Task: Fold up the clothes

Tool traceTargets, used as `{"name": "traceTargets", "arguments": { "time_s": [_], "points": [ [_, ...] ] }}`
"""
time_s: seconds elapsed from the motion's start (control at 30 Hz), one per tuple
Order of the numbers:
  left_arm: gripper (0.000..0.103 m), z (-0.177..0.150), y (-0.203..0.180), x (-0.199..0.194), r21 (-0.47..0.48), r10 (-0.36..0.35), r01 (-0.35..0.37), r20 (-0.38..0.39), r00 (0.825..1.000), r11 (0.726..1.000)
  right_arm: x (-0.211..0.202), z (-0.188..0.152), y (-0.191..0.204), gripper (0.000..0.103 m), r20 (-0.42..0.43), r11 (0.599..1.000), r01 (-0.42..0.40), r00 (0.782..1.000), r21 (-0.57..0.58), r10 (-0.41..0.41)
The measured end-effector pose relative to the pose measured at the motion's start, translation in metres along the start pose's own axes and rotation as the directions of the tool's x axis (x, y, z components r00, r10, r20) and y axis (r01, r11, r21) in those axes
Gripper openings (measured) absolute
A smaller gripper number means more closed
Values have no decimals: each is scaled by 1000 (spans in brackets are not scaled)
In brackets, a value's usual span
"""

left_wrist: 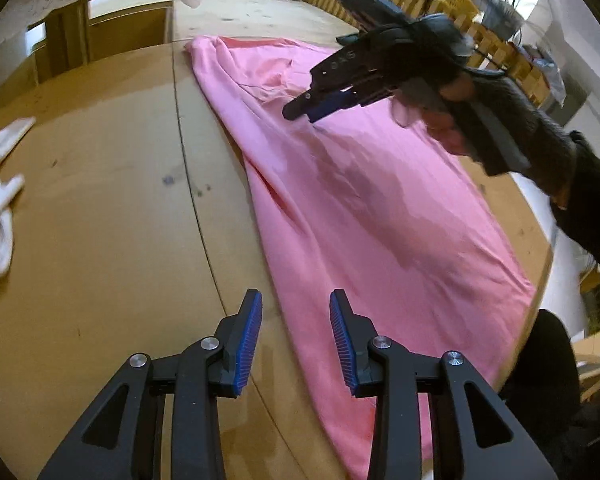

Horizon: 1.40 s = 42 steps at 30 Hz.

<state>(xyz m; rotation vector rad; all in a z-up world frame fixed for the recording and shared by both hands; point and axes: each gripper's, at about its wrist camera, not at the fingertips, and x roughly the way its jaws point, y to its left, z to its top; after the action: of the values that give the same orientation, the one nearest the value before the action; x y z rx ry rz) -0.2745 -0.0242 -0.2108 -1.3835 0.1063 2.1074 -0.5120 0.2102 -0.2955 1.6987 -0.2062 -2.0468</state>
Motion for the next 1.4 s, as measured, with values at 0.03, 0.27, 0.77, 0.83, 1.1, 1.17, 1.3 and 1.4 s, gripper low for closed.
{"name": "traceTargets", "arguments": {
  "time_s": [0.03, 0.27, 0.77, 0.83, 1.1, 1.17, 1.3, 1.4],
  "points": [
    [33, 5, 0, 6, 12, -11, 11, -11, 1000, 1000, 0, -2, 0, 28, -5, 1000, -14, 1000, -3, 14],
    [23, 24, 2, 39, 83, -19, 24, -57, 998, 996, 5, 0, -4, 3, -7, 995, -98, 995, 4, 98],
    [2, 5, 23, 34, -91, -64, 63, -13, 998, 994, -16, -16, -2, 5, 42, 994, 100, 994, -43, -98],
    [7, 2, 22, 32, -107, -61, 60, -11, 998, 992, -26, -16, 7, 11, 81, 974, 217, 974, -64, -211],
    [12, -27, 8, -16, -131, -81, 87, 50, 995, 988, 1, 15, 79, 11, 131, 936, 203, 976, -288, -172],
    [12, -41, -11, -18, -93, -140, 141, 25, 990, 986, 20, 28, 81, 11, 95, 929, 221, 975, -297, -201],
    [12, -68, -47, -2, -7, -170, 170, -78, 982, 985, 31, 40, 74, 7, 87, 921, 272, 962, -280, -258],
    [16, -86, -49, 5, -26, -176, 174, -84, 981, 984, 21, 45, 51, 8, 131, 935, 293, 954, -202, -271]
  ]
}}
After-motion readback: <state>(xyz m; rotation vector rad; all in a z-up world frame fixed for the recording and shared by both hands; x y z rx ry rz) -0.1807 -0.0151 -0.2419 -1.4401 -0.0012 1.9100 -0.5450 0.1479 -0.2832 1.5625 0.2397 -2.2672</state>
